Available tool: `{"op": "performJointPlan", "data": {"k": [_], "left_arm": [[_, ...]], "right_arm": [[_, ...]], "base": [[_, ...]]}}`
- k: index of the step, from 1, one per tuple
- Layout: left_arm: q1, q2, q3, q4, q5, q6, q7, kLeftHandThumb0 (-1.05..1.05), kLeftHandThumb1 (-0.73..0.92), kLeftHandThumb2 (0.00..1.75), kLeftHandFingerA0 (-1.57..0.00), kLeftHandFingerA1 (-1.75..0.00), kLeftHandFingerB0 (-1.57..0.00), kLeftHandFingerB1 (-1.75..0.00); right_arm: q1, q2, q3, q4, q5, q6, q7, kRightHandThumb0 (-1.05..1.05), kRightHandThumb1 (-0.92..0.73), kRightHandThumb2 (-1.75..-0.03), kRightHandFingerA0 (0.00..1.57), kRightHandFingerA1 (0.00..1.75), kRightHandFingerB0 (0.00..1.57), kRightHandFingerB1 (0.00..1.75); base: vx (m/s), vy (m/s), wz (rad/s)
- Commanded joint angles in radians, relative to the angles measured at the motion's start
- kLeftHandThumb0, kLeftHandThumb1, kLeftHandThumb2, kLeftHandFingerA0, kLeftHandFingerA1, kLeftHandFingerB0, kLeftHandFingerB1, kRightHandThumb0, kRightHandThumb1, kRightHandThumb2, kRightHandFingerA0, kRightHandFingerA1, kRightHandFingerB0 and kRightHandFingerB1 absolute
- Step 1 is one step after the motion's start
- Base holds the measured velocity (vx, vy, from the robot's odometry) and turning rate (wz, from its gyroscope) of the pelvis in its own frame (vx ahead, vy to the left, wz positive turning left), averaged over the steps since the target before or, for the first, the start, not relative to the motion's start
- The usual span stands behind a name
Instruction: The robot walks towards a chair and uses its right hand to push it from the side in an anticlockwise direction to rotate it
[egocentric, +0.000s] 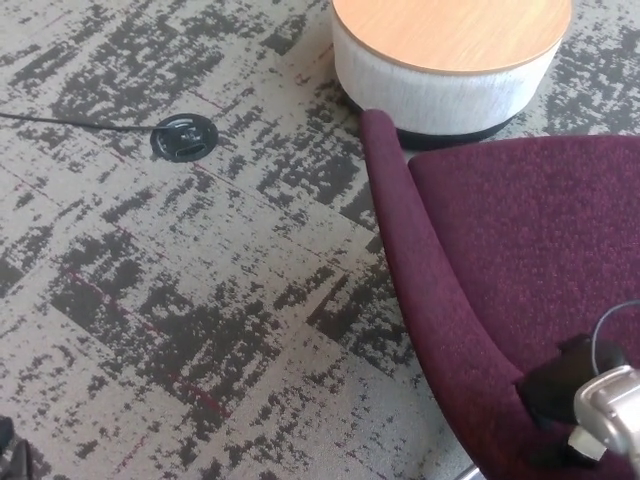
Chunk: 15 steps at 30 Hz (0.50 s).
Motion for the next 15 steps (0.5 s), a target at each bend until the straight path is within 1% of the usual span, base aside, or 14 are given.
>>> {"op": "performJointPlan", "data": {"k": [1,2,3,4,5,6,8,9,11,12,13,14,15], "left_arm": [[0.004,0.027,-0.007,-0.015,-0.026,-0.078,-0.004,-0.79,0.82,0.65,-0.37,-0.46,-0.27,-0.31],[-0.003,0.024,-0.003,-0.014,-0.036,-0.072,-0.010,-0.79,0.80,0.65,-0.36,-0.47,-0.28,-0.32],[-0.007,0.020,-0.001,-0.013,-0.042,-0.069,-0.014,-0.79,0.80,0.65,-0.37,-0.47,-0.28,-0.32],[-0.008,0.019,-0.004,-0.013,-0.044,-0.070,-0.013,-0.80,0.80,0.65,-0.38,-0.47,-0.28,-0.32],[-0.009,0.019,-0.006,-0.013,-0.044,-0.070,-0.012,-0.80,0.80,0.65,-0.38,-0.47,-0.28,-0.32],[-0.008,0.021,-0.009,-0.013,-0.040,-0.078,-0.005,-0.78,0.80,0.65,-0.39,-0.47,-0.28,-0.31],[-0.005,0.023,-0.011,-0.013,-0.041,-0.080,-0.005,-0.78,0.80,0.65,-0.39,-0.47,-0.28,-0.31],[-0.008,0.030,-0.018,-0.003,-0.036,-0.085,-0.009,-0.77,0.83,0.65,-0.38,-0.46,-0.25,-0.30],[-0.010,0.027,-0.008,0.000,-0.055,-0.077,-0.020,-0.76,0.81,0.65,-0.38,-0.48,-0.27,-0.31],[-0.008,0.018,-0.003,-0.003,-0.065,-0.073,-0.019,-0.78,0.80,0.65,-0.39,-0.50,-0.28,-0.32],[-0.008,0.017,-0.002,-0.004,-0.067,-0.073,-0.019,-0.78,0.80,0.65,-0.39,-0.50,-0.28,-0.32],[-0.002,0.018,-0.011,-0.009,-0.055,-0.074,-0.008,-0.77,0.82,0.65,-0.37,-0.48,-0.27,-0.32],[-0.001,0.017,-0.012,-0.010,-0.055,-0.074,-0.007,-0.77,0.82,0.65,-0.37,-0.48,-0.27,-0.32]], "right_arm": [[0.061,0.060,0.009,0.024,-0.034,0.129,-0.018,-0.68,-0.85,-0.71,0.71,1.52,0.40,1.32],[0.062,0.068,0.001,0.023,-0.023,0.116,-0.044,-0.67,-0.83,-0.66,0.62,1.55,0.42,1.37],[0.058,0.067,-0.001,0.026,-0.020,0.099,-0.065,-0.69,-0.65,-1.05,0.85,1.24,0.60,1.11],[0.056,0.067,-0.002,0.026,-0.023,0.097,-0.069,-0.77,-0.65,-1.04,0.80,1.24,0.60,1.12],[0.053,0.068,-0.003,0.025,-0.024,0.099,-0.067,-0.77,-0.65,-1.04,0.80,1.24,0.60,1.12],[0.049,0.067,-0.011,0.015,-0.015,0.096,-0.058,-0.68,-0.86,-0.66,0.66,1.57,0.35,1.43],[0.051,0.068,-0.011,0.012,-0.014,0.098,-0.058,-0.68,-0.86,-0.66,0.66,1.57,0.35,1.43],[0.050,0.062,-0.015,0.010,-0.013,0.099,-0.057,-0.68,-0.86,-0.65,0.67,1.55,0.34,1.44],[0.053,0.060,-0.020,0.010,-0.009,0.104,-0.057,-0.68,-0.86,-0.65,0.67,1.56,0.34,1.43],[0.068,0.054,-0.036,0.004,0.006,0.107,-0.070,-0.67,-0.83,-0.67,0.74,1.55,0.35,1.41],[0.071,0.053,-0.039,0.003,0.007,0.107,-0.071,-0.67,-0.83,-0.67,0.74,1.55,0.35,1.41],[0.117,0.036,-0.056,-0.011,0.016,0.118,-0.093,-0.66,-0.81,-0.69,0.83,1.49,0.37,1.38],[0.123,0.034,-0.059,-0.014,0.016,0.118,-0.096,-0.66,-0.81,-0.69,0.83,1.49,0.37,1.38]], "base": [[0.00,0.000,0.00],[0.00,0.000,0.00],[0.00,0.000,0.00],[0.00,0.000,0.00],[0.00,0.000,0.00],[0.00,0.000,0.00],[0.00,0.000,0.00],[0.00,0.000,0.00],[0.00,0.000,0.00],[0.00,0.000,0.00],[0.00,0.000,0.00],[0.00,0.000,0.00],[0.00,0.000,0.00]]}}
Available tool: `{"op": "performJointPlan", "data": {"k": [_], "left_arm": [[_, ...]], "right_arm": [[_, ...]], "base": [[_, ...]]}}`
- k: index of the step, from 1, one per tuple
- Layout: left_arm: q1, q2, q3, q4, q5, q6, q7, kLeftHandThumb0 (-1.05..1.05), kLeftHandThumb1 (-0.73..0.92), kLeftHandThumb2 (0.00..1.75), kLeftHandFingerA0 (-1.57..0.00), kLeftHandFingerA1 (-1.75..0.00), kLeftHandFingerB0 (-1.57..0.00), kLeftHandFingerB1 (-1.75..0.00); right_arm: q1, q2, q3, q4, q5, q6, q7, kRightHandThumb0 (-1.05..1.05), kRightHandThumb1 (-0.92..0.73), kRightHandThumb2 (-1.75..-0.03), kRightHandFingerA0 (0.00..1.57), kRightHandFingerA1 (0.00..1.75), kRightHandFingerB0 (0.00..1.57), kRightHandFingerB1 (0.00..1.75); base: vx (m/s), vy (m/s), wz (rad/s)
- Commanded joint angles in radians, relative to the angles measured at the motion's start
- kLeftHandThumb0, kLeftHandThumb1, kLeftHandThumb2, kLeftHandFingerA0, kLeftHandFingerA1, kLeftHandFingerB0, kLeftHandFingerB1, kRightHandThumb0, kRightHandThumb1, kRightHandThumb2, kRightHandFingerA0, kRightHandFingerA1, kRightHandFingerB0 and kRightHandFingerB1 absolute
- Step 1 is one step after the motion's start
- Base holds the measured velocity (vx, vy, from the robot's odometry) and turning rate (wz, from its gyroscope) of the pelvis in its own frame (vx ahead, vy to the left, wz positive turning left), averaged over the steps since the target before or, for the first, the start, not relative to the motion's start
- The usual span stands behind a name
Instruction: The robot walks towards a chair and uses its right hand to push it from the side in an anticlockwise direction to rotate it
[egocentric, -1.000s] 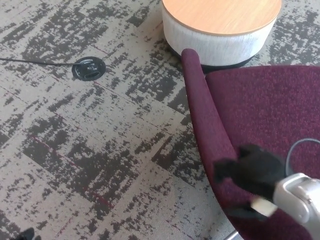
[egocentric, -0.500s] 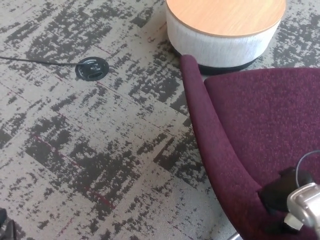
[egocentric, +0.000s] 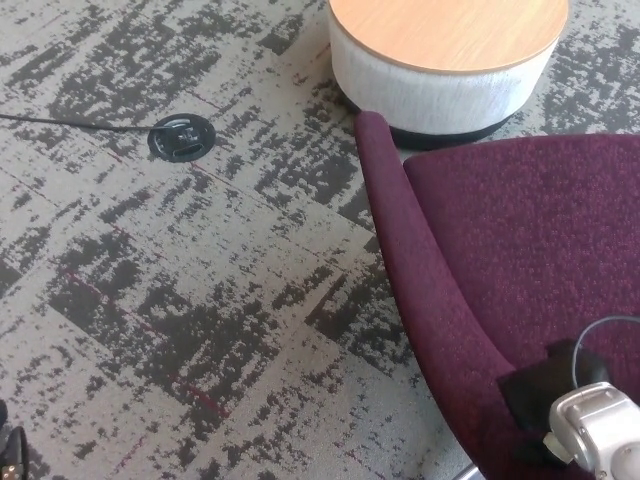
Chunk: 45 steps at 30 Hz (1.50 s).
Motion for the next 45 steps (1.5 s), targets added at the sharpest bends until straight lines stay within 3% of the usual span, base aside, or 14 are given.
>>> {"op": "performJointPlan", "data": {"k": [1,11,15,16,19,20,21,25,30,31,39,41,44,45], "left_arm": [[0.010,0.011,0.000,-0.002,-0.028,-0.048,0.002,-0.77,0.81,0.65,-0.38,-0.49,-0.28,-0.33],[0.010,0.027,0.001,-0.012,-0.032,-0.047,0.018,-0.76,0.82,0.65,-0.39,-0.49,-0.28,-0.32],[0.011,0.035,0.003,-0.018,-0.036,-0.037,0.021,-0.77,0.82,0.65,-0.39,-0.49,-0.28,-0.32],[0.005,0.031,0.003,-0.019,-0.038,-0.032,0.029,-0.75,0.83,0.65,-0.40,-0.48,-0.29,-0.32],[-0.004,0.019,-0.001,-0.021,-0.043,-0.034,0.026,-0.74,0.83,0.65,-0.41,-0.45,-0.29,-0.31],[-0.005,0.017,-0.004,-0.021,-0.041,-0.035,0.028,-0.75,0.81,0.65,-0.42,-0.44,-0.29,-0.30],[-0.004,0.014,-0.002,-0.024,-0.048,-0.033,0.017,-0.76,0.81,0.65,-0.38,-0.44,-0.28,-0.30],[0.011,0.013,0.002,-0.040,-0.057,-0.039,0.010,-0.74,0.83,0.66,-0.39,-0.47,-0.28,-0.32],[0.015,0.019,0.008,-0.030,-0.064,-0.032,0.022,-0.76,0.81,0.65,-0.41,-0.48,-0.29,-0.31],[0.017,0.017,0.006,-0.029,-0.063,-0.033,0.022,-0.78,0.81,0.65,-0.39,-0.46,-0.30,-0.30],[0.034,0.003,0.002,-0.023,-0.067,-0.038,0.004,-0.76,0.82,0.65,-0.39,-0.44,-0.30,-0.30],[0.035,0.008,0.003,-0.018,-0.066,-0.044,0.001,-0.76,0.82,0.65,-0.39,-0.46,-0.29,-0.31],[0.042,0.010,0.004,-0.015,-0.064,-0.054,0.004,-0.78,0.83,0.65,-0.40,-0.48,-0.30,-0.33],[0.046,0.011,0.005,-0.019,-0.062,-0.059,0.013,-0.75,0.84,0.66,-0.42,-0.48,-0.32,-0.33]], "right_arm": [[0.105,-0.032,-0.040,-0.016,0.038,0.039,-0.027,-0.67,-0.81,-0.68,0.90,1.41,0.40,1.32],[0.318,-0.082,-0.228,-0.104,0.126,0.141,0.007,-0.79,-0.66,-1.08,0.70,0.98,0.39,0.90],[0.361,-0.086,-0.277,-0.227,0.138,0.192,0.100,-0.85,-0.89,-0.65,0.56,1.12,0.13,1.24],[0.361,-0.092,-0.277,-0.271,0.124,0.211,0.139,-0.60,-0.62,-1.17,0.59,0.91,0.06,0.70],[0.381,-0.115,-0.285,-0.432,0.123,0.227,0.251,-0.72,-0.65,-1.20,0.49,0.92,0.00,0.73],[0.390,-0.118,-0.283,-0.446,0.120,0.227,0.259,-0.93,-0.90,-0.61,0.49,1.22,0.08,1.32],[0.413,-0.118,-0.282,-0.447,0.119,0.221,0.241,-0.64,-0.57,-1.14,0.66,0.95,0.08,0.72],[0.535,-0.110,-0.327,-0.452,0.147,0.231,0.160,-0.87,-0.91,-0.64,0.56,1.13,0.17,1.14],[0.631,-0.114,-0.418,-0.415,0.186,0.199,0.044,-0.83,-0.85,-0.64,0.45,1.09,0.15,1.11],[0.657,-0.125,-0.439,-0.396,0.190,0.183,0.008,-0.60,-0.64,-1.16,0.50,0.85,0.09,0.68],[0.773,-0.201,-0.505,-0.282,0.181,0.061,-0.210,-0.85,-0.84,-0.64,0.48,1.12,0.20,1.15],[0.782,-0.238,-0.521,-0.244,0.168,0.027,-0.281,-0.68,-0.63,-1.16,0.49,0.89,0.11,0.73],[0.769,-0.298,-0.558,-0.158,0.175,-0.016,-0.358,-0.84,-0.83,-0.65,0.32,1.10,0.15,1.09],[0.755,-0.311,-0.563,-0.110,0.174,-0.028,-0.396,-0.70,-0.58,-1.13,0.34,0.82,0.00,0.66]], "base": [[0.00,0.000,0.00],[0.00,0.000,0.02],[0.00,0.000,0.00],[0.00,0.000,0.00],[0.00,0.000,0.00],[0.00,0.000,0.00],[0.00,0.000,0.00],[0.00,0.000,0.00],[0.00,0.000,0.01],[0.00,0.000,0.07],[0.00,0.000,0.07],[0.00,0.000,0.00],[0.00,0.000,0.00],[0.00,0.000,0.00]]}}
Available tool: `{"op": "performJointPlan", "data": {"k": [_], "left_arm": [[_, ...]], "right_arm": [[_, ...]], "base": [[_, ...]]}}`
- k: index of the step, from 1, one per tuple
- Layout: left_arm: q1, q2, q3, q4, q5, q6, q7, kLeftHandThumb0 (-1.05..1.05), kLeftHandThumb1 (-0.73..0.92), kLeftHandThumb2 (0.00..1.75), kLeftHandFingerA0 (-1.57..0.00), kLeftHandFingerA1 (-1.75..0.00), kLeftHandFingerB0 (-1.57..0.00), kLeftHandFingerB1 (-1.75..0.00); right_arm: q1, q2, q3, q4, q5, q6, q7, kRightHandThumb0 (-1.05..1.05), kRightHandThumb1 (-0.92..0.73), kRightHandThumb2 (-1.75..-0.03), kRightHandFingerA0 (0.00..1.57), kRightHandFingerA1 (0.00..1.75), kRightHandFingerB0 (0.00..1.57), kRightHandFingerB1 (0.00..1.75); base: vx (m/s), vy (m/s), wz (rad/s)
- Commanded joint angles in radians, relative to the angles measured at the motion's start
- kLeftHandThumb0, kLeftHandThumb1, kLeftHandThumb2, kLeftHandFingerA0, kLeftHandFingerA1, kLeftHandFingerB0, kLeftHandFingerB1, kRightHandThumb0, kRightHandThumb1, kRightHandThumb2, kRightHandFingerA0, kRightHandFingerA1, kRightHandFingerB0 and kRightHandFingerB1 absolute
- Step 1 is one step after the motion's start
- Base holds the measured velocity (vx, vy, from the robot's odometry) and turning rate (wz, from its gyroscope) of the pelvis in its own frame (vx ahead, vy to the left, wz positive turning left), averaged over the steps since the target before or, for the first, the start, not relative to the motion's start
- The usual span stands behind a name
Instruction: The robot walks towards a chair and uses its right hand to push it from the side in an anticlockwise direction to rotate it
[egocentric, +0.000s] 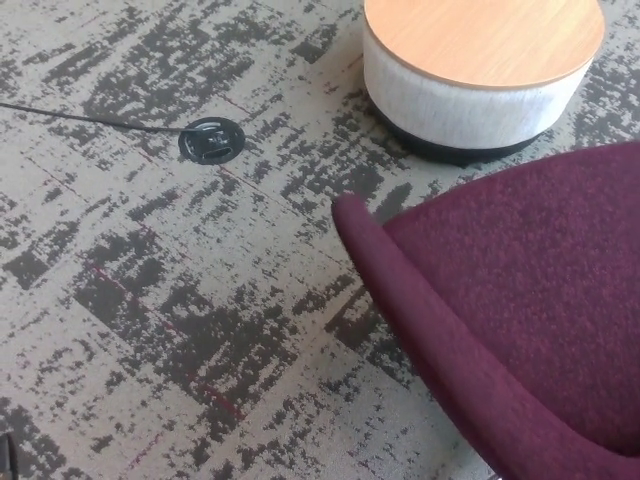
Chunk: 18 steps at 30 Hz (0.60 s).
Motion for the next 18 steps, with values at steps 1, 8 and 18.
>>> {"op": "performJointPlan", "data": {"k": [1,8,18], "left_arm": [[0.017,0.018,0.005,-0.001,-0.014,-0.062,0.011,-0.75,0.84,0.66,-0.42,-0.48,-0.32,-0.33],[0.027,0.013,0.020,-0.003,-0.029,-0.087,0.001,-0.77,0.84,0.66,-0.39,-0.47,-0.30,-0.32],[0.033,0.019,0.027,-0.015,-0.035,-0.102,-0.009,-0.73,0.85,0.66,-0.43,-0.46,-0.33,-0.32]], "right_arm": [[0.049,-0.112,-0.062,0.211,0.008,-0.013,-0.194,-0.70,-0.58,-1.13,0.34,0.82,0.00,0.66],[-0.029,-0.086,-0.010,0.397,-0.015,-0.065,-0.389,-0.75,-0.60,-1.17,0.27,0.85,0.00,0.71],[-0.232,-0.169,0.089,0.695,-0.059,-0.109,-0.566,-0.96,-0.60,-0.95,0.09,0.84,0.04,0.82]], "base": [[0.00,0.000,0.00],[0.00,0.000,0.00],[0.00,0.000,0.00]]}}
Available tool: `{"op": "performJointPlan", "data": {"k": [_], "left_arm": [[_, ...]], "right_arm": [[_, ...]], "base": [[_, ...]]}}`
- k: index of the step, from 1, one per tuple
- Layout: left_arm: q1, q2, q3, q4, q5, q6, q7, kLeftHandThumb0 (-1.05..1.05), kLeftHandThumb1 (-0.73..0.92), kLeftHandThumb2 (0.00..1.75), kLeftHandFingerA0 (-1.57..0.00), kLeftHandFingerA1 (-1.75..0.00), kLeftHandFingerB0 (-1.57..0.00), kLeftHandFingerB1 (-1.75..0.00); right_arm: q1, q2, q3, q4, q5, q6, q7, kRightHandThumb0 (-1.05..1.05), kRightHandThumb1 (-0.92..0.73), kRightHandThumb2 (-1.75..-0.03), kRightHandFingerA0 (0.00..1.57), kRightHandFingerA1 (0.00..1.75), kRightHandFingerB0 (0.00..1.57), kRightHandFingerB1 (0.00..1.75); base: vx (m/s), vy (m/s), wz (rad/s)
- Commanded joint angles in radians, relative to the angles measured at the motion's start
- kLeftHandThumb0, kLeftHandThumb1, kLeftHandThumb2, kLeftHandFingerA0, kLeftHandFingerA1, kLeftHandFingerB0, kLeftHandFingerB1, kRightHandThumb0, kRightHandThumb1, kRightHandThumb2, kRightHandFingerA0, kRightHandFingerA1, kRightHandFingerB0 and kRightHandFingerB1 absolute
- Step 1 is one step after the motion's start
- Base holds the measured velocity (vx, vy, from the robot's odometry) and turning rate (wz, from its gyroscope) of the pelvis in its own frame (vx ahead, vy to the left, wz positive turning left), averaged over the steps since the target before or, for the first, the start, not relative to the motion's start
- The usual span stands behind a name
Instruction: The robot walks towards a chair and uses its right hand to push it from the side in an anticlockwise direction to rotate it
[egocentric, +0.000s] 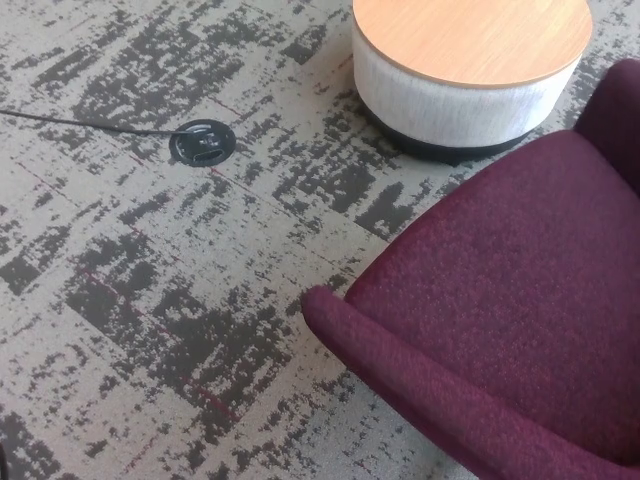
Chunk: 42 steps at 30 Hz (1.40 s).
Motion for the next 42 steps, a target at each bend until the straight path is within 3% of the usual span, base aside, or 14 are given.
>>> {"op": "performJointPlan", "data": {"k": [1,3,4,6,14,17,18,32,33,35,36,40,41,42], "left_arm": [[0.016,0.019,0.011,0.002,-0.024,-0.090,-0.010,-0.74,0.85,0.66,-0.42,-0.46,-0.33,-0.32],[0.023,0.021,0.011,0.003,-0.026,-0.095,-0.016,-0.74,0.85,0.66,-0.42,-0.47,-0.33,-0.33],[0.024,0.022,0.011,0.006,-0.027,-0.094,-0.018,-0.73,0.85,0.66,-0.43,-0.46,-0.32,-0.32],[0.026,0.019,0.014,0.005,-0.036,-0.089,-0.025,-0.71,0.85,0.66,-0.42,-0.45,-0.32,-0.32],[0.039,0.021,0.024,-0.013,-0.057,-0.069,-0.051,-0.75,0.84,0.66,-0.41,-0.48,-0.32,-0.33],[0.054,0.030,0.036,-0.020,-0.071,-0.062,-0.073,-0.77,0.83,0.65,-0.42,-0.49,-0.32,-0.35],[0.063,0.038,0.042,-0.020,-0.076,-0.059,-0.082,-0.77,0.83,0.65,-0.41,-0.50,-0.32,-0.35],[0.105,0.048,0.061,-0.031,-0.086,-0.096,-0.095,-0.74,0.84,0.66,-0.42,-0.48,-0.33,-0.34],[0.111,0.045,0.058,-0.033,-0.083,-0.102,-0.097,-0.74,0.84,0.65,-0.42,-0.50,-0.34,-0.36],[0.115,0.044,0.058,-0.035,-0.086,-0.105,-0.104,-0.74,0.84,0.65,-0.42,-0.50,-0.34,-0.36],[0.117,0.045,0.059,-0.040,-0.087,-0.099,-0.101,-0.72,0.84,0.66,-0.44,-0.50,-0.35,-0.36],[0.126,0.046,0.055,-0.071,-0.085,-0.082,-0.092,-0.73,0.84,0.66,-0.43,-0.49,-0.34,-0.35],[0.132,0.047,0.057,-0.069,-0.088,-0.088,-0.101,-0.73,0.86,0.66,-0.40,-0.48,-0.32,-0.33],[0.135,0.049,0.062,-0.057,-0.093,-0.100,-0.112,-0.73,0.86,0.66,-0.40,-0.48,-0.32,-0.33]], "right_arm": [[-0.100,-0.093,0.048,0.198,-0.032,-0.005,-0.169,-0.95,-0.58,-0.94,0.09,0.84,0.01,0.81],[-0.158,-0.110,0.082,0.277,-0.040,-0.010,-0.203,-0.94,-0.59,-0.94,0.13,0.84,0.03,0.80],[-0.187,-0.124,0.094,0.302,-0.040,-0.020,-0.205,-0.72,-0.64,-1.17,0.22,0.82,0.00,0.71],[-0.271,-0.148,0.130,0.359,-0.050,-0.024,-0.180,-0.94,-0.62,-0.97,0.10,0.82,0.04,0.78],[-0.569,-0.134,0.305,0.592,-0.103,-0.036,-0.198,-0.94,-0.62,-0.97,0.01,0.82,0.00,0.78],[-0.599,-0.130,0.361,0.630,-0.109,-0.044,-0.199,-0.92,-0.59,-0.95,0.01,0.83,0.00,0.79],[-0.605,-0.136,0.381,0.640,-0.111,-0.047,-0.199,-0.89,-0.87,-0.63,0.00,0.93,0.00,0.93],[-0.572,-0.124,0.475,0.697,-0.075,-0.037,-0.217,-0.85,-0.87,-0.63,0.00,0.85,0.00,1.00],[-0.549,-0.111,0.459,0.696,-0.052,-0.047,-0.223,-0.58,-0.86,-1.29,0.14,0.78,0.01,0.70],[-0.520,-0.094,0.438,0.695,-0.022,-0.061,-0.231,-0.58,-0.86,-1.29,0.14,0.78,0.01,0.70],[-0.515,-0.093,0.435,0.694,-0.019,-0.069,-0.237,-0.69,-0.92,-0.68,0.00,0.96,0.00,0.99],[-0.503,-0.109,0.426,0.692,-0.014,-0.088,-0.289,-0.66,-0.92,-0.64,0.00,0.99,0.00,0.90],[-0.509,-0.123,0.427,0.691,-0.019,-0.079,-0.344,-0.65,-0.83,-1.26,0.12,0.78,0.00,0.72],[-0.518,-0.137,0.429,0.690,-0.026,-0.064,-0.409,-0.65,-0.83,-1.26,0.12,0.78,0.00,0.72]], "base": [[0.00,0.000,0.00],[0.00,0.000,0.00],[0.00,0.000,0.00],[0.00,0.000,0.00],[0.00,0.000,-0.01],[0.00,0.000,0.00],[0.00,0.000,0.00],[0.00,-0.001,0.02],[0.00,0.000,0.00],[-0.01,-0.001,0.03],[0.00,0.000,0.00],[0.00,0.000,0.00],[0.00,0.000,0.00],[0.00,0.000,0.00]]}}
